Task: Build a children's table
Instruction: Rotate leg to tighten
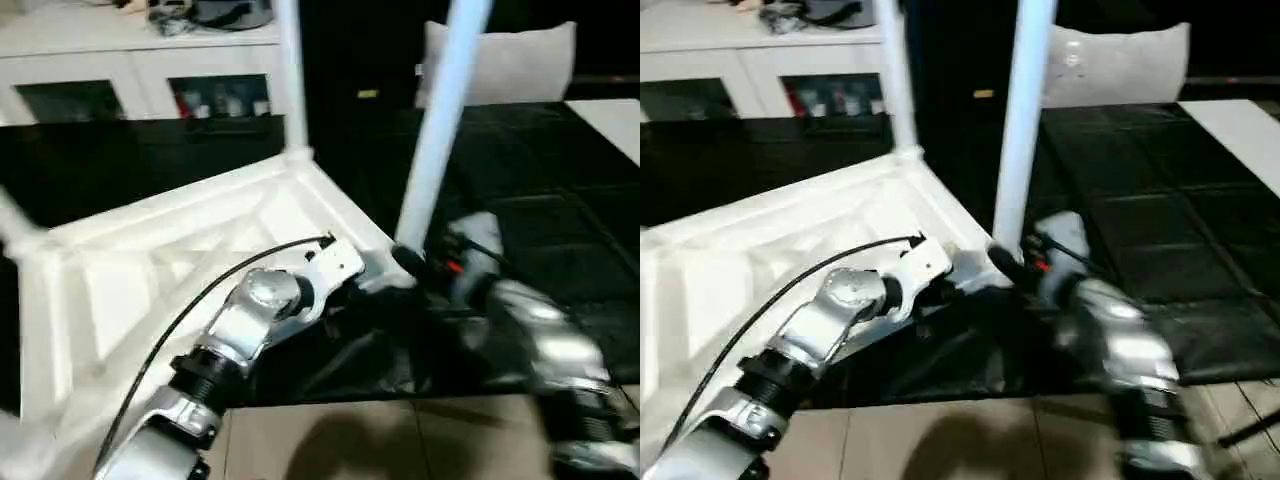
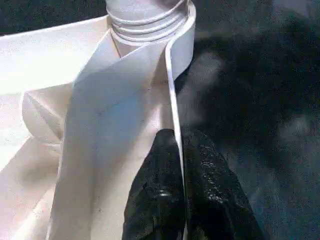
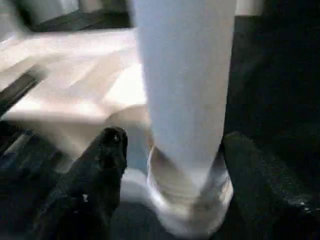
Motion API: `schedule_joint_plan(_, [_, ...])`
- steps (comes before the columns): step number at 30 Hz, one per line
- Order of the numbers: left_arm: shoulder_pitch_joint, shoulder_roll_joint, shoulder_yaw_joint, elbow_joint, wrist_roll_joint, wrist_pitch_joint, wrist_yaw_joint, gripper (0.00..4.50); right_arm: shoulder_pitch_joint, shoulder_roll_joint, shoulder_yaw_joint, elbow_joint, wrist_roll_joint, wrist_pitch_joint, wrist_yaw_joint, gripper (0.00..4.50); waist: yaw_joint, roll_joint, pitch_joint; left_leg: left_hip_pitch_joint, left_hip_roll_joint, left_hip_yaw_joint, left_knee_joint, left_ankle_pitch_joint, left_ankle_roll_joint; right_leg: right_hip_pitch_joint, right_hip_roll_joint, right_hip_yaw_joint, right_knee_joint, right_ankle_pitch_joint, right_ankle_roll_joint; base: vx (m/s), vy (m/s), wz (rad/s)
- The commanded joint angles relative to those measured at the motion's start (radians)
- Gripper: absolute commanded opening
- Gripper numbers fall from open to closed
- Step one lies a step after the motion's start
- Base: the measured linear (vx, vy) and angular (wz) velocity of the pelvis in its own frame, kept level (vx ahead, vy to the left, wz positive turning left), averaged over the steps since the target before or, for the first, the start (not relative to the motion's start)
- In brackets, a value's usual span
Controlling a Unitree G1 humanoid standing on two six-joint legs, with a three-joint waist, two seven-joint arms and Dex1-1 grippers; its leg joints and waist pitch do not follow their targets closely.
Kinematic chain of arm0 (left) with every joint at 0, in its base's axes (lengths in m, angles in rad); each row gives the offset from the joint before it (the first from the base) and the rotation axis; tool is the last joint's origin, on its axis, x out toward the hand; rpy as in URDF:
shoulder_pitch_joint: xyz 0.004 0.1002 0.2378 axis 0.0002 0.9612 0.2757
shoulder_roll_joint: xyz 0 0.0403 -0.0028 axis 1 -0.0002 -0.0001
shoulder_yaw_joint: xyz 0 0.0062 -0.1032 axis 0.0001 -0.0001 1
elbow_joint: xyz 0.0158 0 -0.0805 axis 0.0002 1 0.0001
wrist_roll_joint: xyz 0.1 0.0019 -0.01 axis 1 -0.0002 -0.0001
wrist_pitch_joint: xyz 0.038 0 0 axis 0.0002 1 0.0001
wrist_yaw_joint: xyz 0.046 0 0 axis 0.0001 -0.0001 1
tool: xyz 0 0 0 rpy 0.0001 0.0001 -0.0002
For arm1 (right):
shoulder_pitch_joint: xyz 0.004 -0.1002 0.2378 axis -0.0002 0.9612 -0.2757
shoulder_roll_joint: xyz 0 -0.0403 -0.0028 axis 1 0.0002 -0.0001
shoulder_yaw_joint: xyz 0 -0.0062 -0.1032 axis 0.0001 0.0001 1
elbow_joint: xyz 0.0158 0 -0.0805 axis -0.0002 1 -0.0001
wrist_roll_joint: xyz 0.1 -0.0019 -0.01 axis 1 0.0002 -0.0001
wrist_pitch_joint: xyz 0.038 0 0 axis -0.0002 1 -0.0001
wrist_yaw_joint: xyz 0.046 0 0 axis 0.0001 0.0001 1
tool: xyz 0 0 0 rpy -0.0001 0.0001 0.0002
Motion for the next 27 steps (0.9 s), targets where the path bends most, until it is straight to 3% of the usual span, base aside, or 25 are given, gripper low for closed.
schedule_joint_plan(1, [-0.010,0.029,-0.024,0.011,0.009,-0.056,-0.057,0.00,0.015,-0.029,0.035,-0.042,0.017,-0.008,0.110,3.57,0.007,-0.020,-0.056,-0.013,0.061,-0.028,-0.054,-0.029,0.134,0.066,-0.109,0.078,-0.076,-0.331,0.087,0.000,0.000,0.00])
schedule_joint_plan(3, [-0.007,0.088,-0.048,0.012,-0.009,-0.113,-0.173,0.00,0.026,-0.111,0.057,-0.052,0.013,-0.011,0.211,3.69,0.009,-0.021,-0.057,-0.010,0.062,-0.028,-0.054,-0.031,0.130,0.064,-0.106,0.076,-0.078,-0.338,0.091,0.000,0.000,0.00])
schedule_joint_plan(7, [-0.015,0.159,-0.090,0.033,-0.005,-0.219,-0.301,0.00,0.020,-0.179,0.084,-0.061,0.022,-0.021,0.313,3.78,0.019,-0.021,-0.057,-0.009,0.070,-0.031,-0.054,-0.026,0.132,0.060,-0.109,0.079,-0.072,-0.317,0.078,0.000,0.000,0.00])
schedule_joint_plan(10, [-0.031,0.192,-0.111,0.058,-0.011,-0.287,-0.386,0.00,0.001,-0.198,0.099,-0.044,0.023,-0.065,0.374,3.78,0.029,-0.021,-0.056,-0.007,0.064,-0.025,-0.054,-0.033,0.123,0.058,-0.107,0.077,-0.075,-0.347,0.081,0.000,0.000,0.00])
schedule_joint_plan(12, [-0.035,0.203,-0.118,0.059,-0.020,-0.312,-0.428,0.00,-0.007,-0.201,0.110,-0.038,0.027,-0.073,0.406,3.78,0.034,-0.019,-0.057,-0.004,0.071,-0.027,-0.056,-0.031,0.121,0.057,-0.109,0.079,-0.073,-0.344,0.075,0.000,0.000,0.00])
schedule_joint_plan(14, [-0.046,0.219,-0.132,0.064,-0.030,-0.343,-0.495,0.00,-0.019,-0.207,0.136,-0.032,0.042,-0.074,0.481,3.45,0.043,-0.019,-0.062,-0.004,0.083,-0.032,-0.054,-0.010,0.130,0.058,-0.115,0.084,-0.059,-0.280,0.042,0.000,0.000,0.00])
schedule_joint_plan(17, [-0.059,0.233,-0.152,0.070,-0.038,-0.377,-0.550,0.00,-0.030,-0.210,0.164,-0.040,0.073,-0.041,0.553,3.27,0.055,-0.020,-0.063,-0.004,0.086,-0.030,-0.053,0.010,0.137,0.058,-0.120,0.089,-0.051,-0.246,0.015,0.000,0.000,0.00])
schedule_joint_plan(22, [-0.071,0.237,-0.162,0.077,-0.048,-0.410,-0.617,0.00,-0.048,-0.200,0.204,-0.014,0.073,-0.042,0.628,2.90,0.061,-0.023,-0.060,-0.004,0.080,-0.026,-0.055,-0.012,0.116,0.059,-0.119,0.086,-0.060,-0.309,0.032,0.000,0.000,0.00])
schedule_joint_plan(27, [-0.073,0.234,-0.163,0.077,-0.052,-0.412,-0.630,0.00,-0.062,-0.194,0.225,0.014,0.069,-0.046,0.656,2.44,0.063,-0.023,-0.061,-0.004,0.082,-0.028,-0.055,-0.007,0.109,0.058,-0.118,0.086,-0.058,-0.306,0.036,0.000,0.000,0.00])
